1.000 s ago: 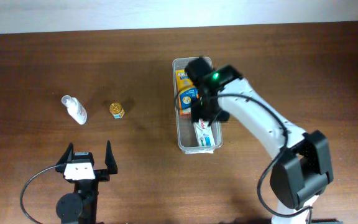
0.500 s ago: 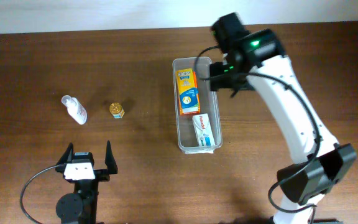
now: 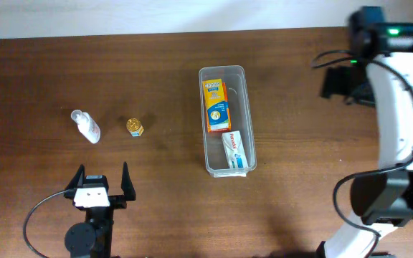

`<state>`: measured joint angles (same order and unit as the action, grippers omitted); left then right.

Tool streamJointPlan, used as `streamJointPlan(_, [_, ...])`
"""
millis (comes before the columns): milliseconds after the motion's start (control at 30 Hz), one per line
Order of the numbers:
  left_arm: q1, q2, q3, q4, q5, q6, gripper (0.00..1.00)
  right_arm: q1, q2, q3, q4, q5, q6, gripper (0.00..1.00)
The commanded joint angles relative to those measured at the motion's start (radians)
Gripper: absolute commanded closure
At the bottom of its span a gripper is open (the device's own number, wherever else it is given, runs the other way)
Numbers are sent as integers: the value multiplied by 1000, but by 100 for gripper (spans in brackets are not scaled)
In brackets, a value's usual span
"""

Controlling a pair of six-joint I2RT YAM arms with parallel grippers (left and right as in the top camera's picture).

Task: Pack container
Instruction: 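Raise the right gripper and retract it to the right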

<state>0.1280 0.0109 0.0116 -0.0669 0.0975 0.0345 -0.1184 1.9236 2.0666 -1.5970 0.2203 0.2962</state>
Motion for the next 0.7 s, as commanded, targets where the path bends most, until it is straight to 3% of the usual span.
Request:
streamJointPlan(0, [-2, -6, -3, -5, 0, 12, 1, -117, -6, 19, 1, 21, -16, 2])
streamJointPlan(300, [-2, -6, -3, -5, 0, 12, 1, -371, -3, -1, 107, 19, 4, 2])
streamJointPlan(667, [-2, -6, -3, -5, 0, 12, 1, -418, -3, -12, 139, 7, 4, 1])
